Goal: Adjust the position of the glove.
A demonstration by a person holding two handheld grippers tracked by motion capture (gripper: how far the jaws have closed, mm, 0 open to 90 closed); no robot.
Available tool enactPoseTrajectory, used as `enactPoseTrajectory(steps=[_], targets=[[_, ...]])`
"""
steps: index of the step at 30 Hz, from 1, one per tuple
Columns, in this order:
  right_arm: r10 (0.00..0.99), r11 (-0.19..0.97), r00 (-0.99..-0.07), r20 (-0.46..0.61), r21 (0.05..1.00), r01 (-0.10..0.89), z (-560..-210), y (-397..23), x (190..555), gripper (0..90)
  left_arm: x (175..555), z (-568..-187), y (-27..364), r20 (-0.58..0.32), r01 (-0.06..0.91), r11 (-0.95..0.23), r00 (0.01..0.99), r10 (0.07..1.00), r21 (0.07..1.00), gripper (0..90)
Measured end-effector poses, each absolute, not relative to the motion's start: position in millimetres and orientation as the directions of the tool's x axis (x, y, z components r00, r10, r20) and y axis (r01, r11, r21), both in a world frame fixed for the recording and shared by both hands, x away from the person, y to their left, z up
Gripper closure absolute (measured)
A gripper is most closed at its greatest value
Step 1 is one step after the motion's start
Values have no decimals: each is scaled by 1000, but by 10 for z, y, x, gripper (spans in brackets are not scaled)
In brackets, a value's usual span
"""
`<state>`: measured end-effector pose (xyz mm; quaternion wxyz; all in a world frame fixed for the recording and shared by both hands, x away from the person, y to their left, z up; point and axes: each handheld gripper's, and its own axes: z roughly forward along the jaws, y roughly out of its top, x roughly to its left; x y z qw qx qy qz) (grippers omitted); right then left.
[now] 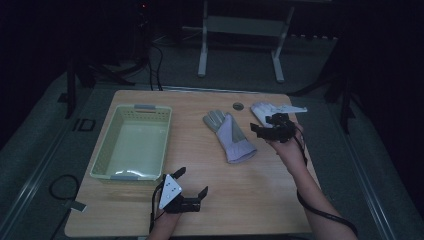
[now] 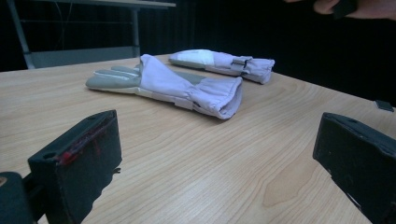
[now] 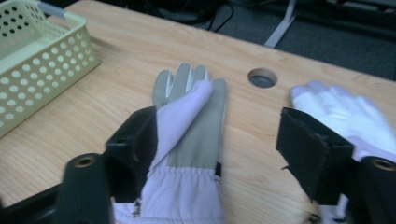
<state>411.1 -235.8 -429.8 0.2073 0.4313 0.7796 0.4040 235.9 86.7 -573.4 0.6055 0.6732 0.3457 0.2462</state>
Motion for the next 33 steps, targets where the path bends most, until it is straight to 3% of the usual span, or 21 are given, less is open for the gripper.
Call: enactPoseTrajectory(steps=[11,33], targets=[[805,360,-591,60,742,566,-4638,-2106,4403,467,2362,-5737,875,-93,168,-21,641,762,986,11],[833,394,-546,83,604,693,-5213,-1865,4829,462,2362,-5737,875,-96,168,-18,645,759,986,11]])
